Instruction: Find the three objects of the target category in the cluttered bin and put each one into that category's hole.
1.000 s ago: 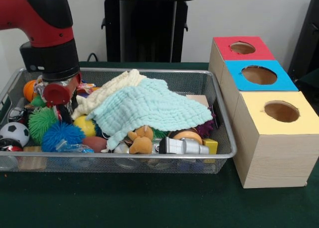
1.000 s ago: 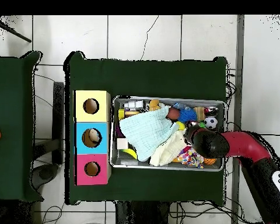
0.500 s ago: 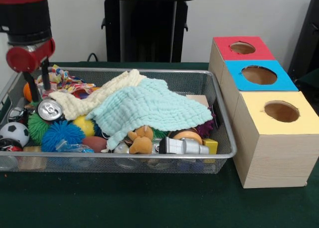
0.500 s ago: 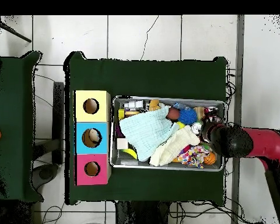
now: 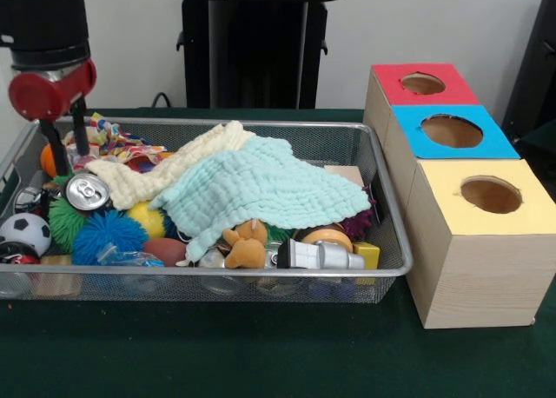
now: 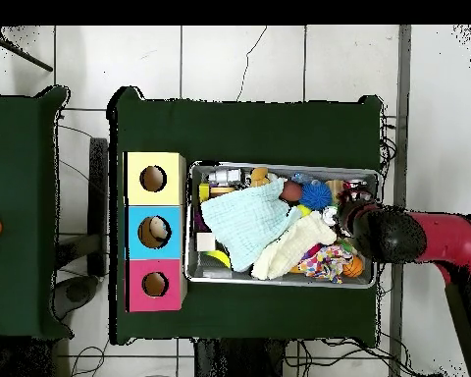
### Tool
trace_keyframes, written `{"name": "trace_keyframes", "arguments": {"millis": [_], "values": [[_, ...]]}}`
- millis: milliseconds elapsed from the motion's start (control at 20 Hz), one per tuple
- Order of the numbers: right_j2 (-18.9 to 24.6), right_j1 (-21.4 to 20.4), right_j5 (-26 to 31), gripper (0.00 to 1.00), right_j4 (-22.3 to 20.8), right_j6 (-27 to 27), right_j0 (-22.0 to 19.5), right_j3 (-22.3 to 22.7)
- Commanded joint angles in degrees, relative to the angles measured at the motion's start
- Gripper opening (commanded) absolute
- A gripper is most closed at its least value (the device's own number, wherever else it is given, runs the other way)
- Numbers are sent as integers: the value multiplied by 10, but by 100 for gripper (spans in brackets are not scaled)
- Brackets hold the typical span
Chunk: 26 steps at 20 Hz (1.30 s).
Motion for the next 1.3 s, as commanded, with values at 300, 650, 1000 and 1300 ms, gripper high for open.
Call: {"name": "trace_keyframes", "arguments": {"millis": [300, 650, 1000, 1300], "values": [[-12, 80, -48, 100, -38, -9, 13, 15], [-6, 76, -32, 100, -34, -30, 12, 4], [4, 60, -10, 100, -22, -42, 16, -8], [22, 26, 25, 100, 7, -44, 33, -23]]}}
